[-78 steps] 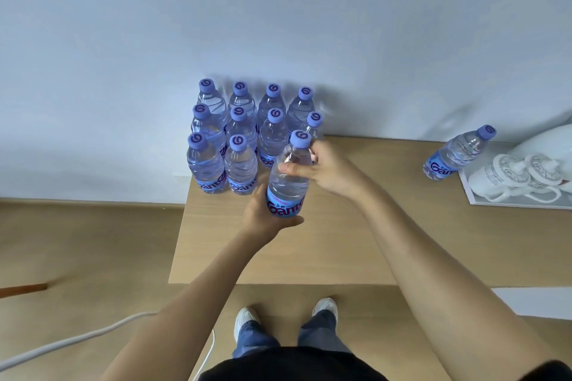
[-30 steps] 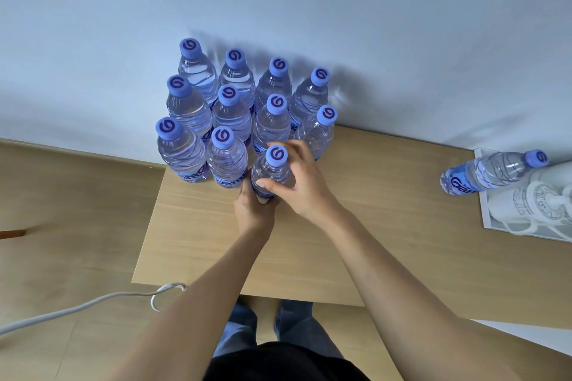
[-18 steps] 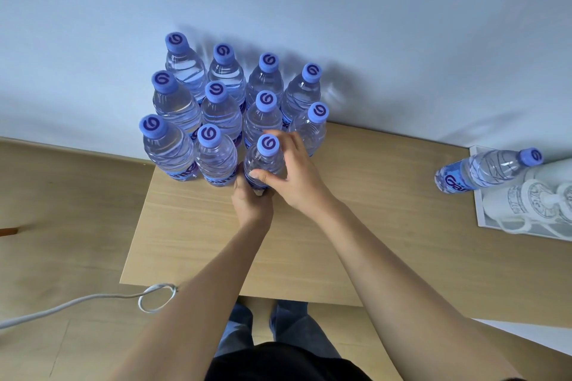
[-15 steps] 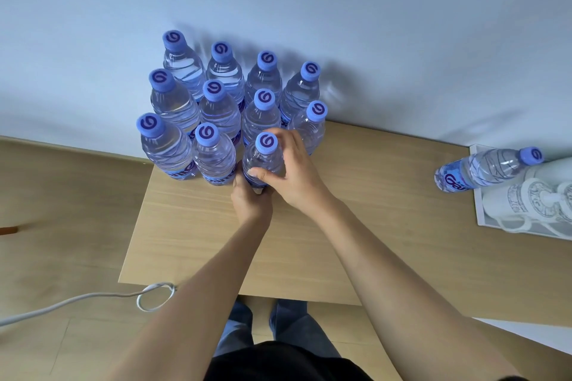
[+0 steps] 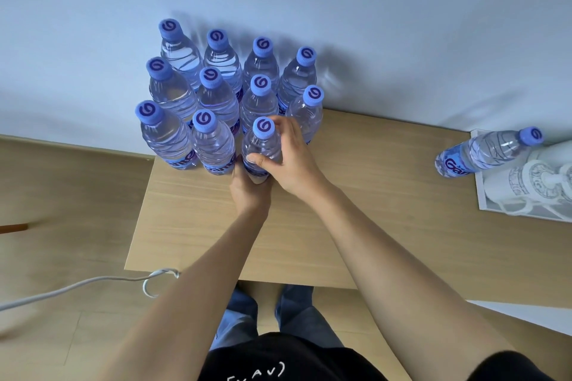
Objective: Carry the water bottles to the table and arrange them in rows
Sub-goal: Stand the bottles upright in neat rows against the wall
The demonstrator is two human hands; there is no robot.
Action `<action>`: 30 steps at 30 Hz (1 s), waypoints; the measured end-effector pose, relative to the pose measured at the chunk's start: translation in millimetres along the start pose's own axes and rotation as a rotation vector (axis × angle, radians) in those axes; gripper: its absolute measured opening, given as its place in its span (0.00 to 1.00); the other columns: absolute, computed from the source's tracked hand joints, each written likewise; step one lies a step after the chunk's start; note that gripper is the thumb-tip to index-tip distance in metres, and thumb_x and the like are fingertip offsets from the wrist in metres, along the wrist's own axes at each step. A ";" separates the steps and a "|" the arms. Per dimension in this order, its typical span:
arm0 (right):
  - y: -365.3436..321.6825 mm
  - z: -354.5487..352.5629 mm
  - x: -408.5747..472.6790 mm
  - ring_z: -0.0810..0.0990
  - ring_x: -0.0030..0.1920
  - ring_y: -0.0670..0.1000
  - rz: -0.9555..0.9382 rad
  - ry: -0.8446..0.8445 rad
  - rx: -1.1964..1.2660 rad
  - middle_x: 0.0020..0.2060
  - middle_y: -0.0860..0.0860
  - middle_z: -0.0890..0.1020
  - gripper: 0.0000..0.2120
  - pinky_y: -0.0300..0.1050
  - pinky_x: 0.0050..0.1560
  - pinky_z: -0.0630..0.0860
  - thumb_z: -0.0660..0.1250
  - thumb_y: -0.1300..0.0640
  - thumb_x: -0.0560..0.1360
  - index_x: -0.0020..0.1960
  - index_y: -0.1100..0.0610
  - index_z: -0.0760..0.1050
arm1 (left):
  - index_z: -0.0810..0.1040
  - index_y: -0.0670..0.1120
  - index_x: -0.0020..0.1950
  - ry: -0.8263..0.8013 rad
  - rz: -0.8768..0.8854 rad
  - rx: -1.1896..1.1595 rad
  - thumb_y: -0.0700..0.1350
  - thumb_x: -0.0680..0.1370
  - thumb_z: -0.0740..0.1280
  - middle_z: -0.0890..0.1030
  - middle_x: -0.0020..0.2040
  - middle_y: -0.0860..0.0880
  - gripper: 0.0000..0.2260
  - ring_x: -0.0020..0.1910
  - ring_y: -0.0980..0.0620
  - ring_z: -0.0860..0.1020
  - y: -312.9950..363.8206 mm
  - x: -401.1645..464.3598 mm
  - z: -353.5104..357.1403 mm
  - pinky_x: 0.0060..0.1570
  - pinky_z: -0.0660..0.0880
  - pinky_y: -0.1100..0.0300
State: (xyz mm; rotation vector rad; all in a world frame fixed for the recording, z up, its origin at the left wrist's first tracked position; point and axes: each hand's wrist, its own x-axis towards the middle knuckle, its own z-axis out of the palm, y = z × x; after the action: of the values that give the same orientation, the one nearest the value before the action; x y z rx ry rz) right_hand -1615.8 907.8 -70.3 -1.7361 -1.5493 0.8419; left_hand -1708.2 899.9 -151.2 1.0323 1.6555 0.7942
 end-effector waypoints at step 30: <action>49.1 -111.0 -147.8 0.73 0.66 0.47 0.417 0.662 0.242 0.67 0.51 0.74 0.27 0.45 0.66 0.71 0.73 0.50 0.75 0.69 0.57 0.68 | 0.71 0.42 0.67 -0.595 0.446 0.372 0.41 0.74 0.73 0.75 0.65 0.47 0.23 0.65 0.50 0.72 35.1 -107.4 13.2 0.65 0.70 0.52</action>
State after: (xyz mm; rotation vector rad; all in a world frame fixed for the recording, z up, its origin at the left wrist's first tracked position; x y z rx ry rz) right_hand -1511.1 750.6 -40.4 -1.9147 -0.6405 0.5253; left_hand -1670.6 817.8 -81.9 1.7432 1.0845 0.3878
